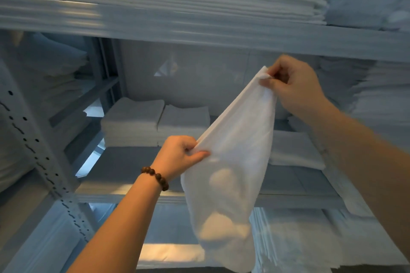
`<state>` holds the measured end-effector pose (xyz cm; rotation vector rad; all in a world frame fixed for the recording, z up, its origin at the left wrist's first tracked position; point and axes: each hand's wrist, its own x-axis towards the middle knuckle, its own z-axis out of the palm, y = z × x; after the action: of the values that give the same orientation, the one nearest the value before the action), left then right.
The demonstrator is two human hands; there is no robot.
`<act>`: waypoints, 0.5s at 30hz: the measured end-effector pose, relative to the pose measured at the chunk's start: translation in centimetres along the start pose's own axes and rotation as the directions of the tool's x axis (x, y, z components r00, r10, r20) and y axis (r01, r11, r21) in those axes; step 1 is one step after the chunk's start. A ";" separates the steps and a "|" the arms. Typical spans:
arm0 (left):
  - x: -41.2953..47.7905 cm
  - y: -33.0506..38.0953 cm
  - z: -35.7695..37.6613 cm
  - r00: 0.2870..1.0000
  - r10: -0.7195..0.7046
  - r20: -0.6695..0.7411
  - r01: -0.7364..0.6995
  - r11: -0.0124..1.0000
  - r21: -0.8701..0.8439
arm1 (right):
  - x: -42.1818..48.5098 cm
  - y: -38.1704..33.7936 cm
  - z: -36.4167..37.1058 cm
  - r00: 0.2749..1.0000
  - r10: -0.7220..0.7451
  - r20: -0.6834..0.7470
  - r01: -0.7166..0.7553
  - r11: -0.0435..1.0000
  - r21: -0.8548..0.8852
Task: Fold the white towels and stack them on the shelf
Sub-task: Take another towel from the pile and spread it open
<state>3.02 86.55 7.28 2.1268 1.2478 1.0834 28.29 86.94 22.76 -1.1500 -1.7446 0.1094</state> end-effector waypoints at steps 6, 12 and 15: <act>-0.8 -1.8 1.2 0.998 -0.056 0.026 0.054 0.995 0.089 | -0.6 1.9 -1.4 0.995 0.070 -0.069 -0.070 0.998 0.003; -2.0 -4.5 3.7 0.987 -0.148 0.068 0.142 0.986 0.084 | -0.7 3.3 -1.4 0.990 0.081 -0.118 -0.083 0.997 -0.007; -2.6 -6.1 5.3 0.965 -0.225 0.138 0.199 0.963 0.181 | -0.8 4.5 -1.9 0.990 0.117 -0.084 -0.122 0.990 -0.065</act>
<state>3.35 87.31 -1.15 2.0912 1.4939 0.7284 32.68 88.01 20.78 -1.2932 -1.6201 0.0746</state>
